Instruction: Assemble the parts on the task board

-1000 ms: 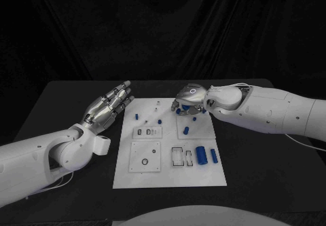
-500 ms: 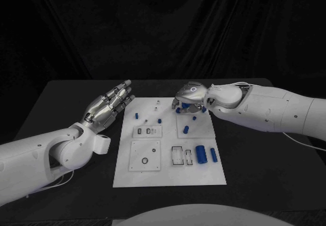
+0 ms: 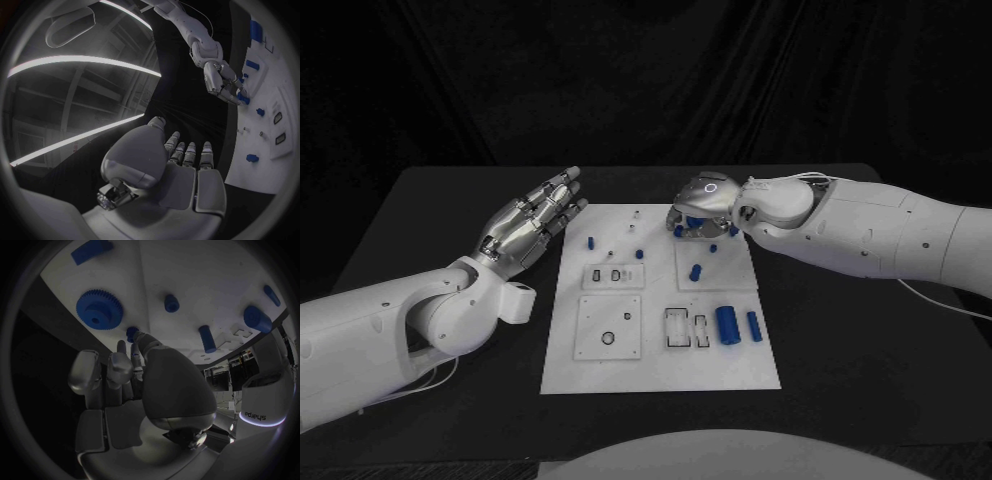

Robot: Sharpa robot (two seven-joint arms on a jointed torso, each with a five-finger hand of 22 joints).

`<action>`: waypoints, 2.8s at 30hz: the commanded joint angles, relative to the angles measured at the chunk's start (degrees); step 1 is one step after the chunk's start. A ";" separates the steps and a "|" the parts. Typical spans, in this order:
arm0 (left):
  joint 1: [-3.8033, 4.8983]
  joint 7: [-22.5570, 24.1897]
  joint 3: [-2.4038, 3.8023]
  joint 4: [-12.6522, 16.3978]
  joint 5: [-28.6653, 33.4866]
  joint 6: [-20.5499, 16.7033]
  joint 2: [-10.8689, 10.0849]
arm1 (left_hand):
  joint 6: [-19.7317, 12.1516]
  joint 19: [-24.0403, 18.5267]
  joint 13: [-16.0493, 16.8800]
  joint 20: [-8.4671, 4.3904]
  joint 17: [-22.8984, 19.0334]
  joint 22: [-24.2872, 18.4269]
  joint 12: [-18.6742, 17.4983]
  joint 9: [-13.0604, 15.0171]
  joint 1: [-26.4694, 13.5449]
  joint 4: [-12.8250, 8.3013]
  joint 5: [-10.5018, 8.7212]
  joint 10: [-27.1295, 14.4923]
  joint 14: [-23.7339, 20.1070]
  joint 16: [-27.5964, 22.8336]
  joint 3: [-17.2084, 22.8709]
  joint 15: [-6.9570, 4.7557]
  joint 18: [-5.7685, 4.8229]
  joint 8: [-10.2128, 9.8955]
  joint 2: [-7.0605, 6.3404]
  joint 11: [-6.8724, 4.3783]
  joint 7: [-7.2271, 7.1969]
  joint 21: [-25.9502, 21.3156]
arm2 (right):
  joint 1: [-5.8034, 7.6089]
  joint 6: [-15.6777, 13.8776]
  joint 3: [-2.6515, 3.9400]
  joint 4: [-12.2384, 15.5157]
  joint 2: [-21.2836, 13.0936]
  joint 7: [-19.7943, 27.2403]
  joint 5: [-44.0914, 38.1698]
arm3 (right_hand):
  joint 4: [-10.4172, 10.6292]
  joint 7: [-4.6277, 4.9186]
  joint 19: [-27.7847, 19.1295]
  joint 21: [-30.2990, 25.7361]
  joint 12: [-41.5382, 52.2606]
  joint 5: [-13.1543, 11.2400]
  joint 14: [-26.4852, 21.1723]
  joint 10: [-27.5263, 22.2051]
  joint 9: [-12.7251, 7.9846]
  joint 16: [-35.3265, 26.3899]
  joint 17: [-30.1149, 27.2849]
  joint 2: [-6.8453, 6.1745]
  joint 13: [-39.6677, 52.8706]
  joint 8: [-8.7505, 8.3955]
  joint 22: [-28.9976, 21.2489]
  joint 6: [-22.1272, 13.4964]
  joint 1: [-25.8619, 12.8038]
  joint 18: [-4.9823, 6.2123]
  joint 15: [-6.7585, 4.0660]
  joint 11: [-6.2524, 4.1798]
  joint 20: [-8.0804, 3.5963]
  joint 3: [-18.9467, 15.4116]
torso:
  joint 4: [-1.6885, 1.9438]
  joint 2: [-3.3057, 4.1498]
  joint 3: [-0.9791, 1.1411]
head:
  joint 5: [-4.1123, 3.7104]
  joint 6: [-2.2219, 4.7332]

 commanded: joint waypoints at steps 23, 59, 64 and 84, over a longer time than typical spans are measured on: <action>0.14 7.79 0.05 -0.42 -0.10 1.67 0.31 | 0.42 0.05 -0.08 1.04 -0.06 -0.09 -0.20 0.08 0.83 -0.39 0.41 0.11 -0.02 -0.21 0.71 0.88 1.04 0.55 -0.09 1.19 0.74 -0.34 | -0.80 -0.94 0.04 -2.32 1.20 2.23 -0.16 | -2.43 3.18 1.79 3.29 2.76 0.32 0.77 5.52 5.85 4.33 5.58 1.12 0.87 4.09 5.20 5.10 0.86 -0.65 -1.31 -2.41 -1.24 2.87 | 0.06 -0.13 0.04 | 0.56 -0.95; 0.13 7.04 0.05 0.24 -0.10 1.35 -0.88 | 1.11 0.05 -0.08 1.73 -0.06 -0.09 -0.20 0.16 1.10 -1.11 1.09 0.11 -0.02 -0.21 1.35 1.15 1.35 0.86 -0.36 1.98 1.40 -0.34 | 2.59 -1.64 0.04 2.60 -1.60 2.65 4.27 | -3.38 3.91 2.55 4.72 1.18 0.02 0.87 9.45 8.69 4.96 6.51 0.99 -0.09 4.92 7.74 7.03 0.52 -1.13 -0.91 -1.88 -0.91 3.74 | 0.06 -0.15 -0.10 | 1.53 -0.56; 0.13 6.97 0.05 0.48 -0.10 1.23 -1.08 | 1.38 0.05 -0.08 1.79 -0.06 -0.09 -0.20 0.20 1.12 -1.24 1.16 0.11 -0.02 -0.21 1.44 1.18 1.38 0.97 -0.41 2.11 1.51 -0.34 | 3.20 -1.12 0.04 2.50 -0.80 2.54 4.31 | -3.37 3.90 2.59 4.77 1.12 -0.02 0.89 9.47 8.70 4.98 6.54 1.00 -0.12 4.89 7.81 7.02 0.50 -1.14 -0.91 -1.88 -0.91 3.75 | 0.07 -0.11 -0.04 | 1.72 -0.48; 0.14 6.98 0.05 0.46 -0.10 0.89 -0.90 | 1.52 0.05 0.21 1.87 -0.06 -0.09 0.13 0.20 1.09 -1.40 1.31 0.68 -0.02 -0.21 1.58 1.27 1.42 1.07 -0.53 2.33 1.66 -0.34 | 4.29 1.57 0.05 -4.78 7.04 1.93 4.33 | -3.24 3.77 2.95 5.24 -0.23 -0.61 1.00 9.61 8.68 4.90 6.44 0.99 -0.77 4.08 8.61 6.56 0.23 -1.30 -0.90 -1.93 -0.88 4.18 | 0.66 0.28 0.02 | 2.01 -0.87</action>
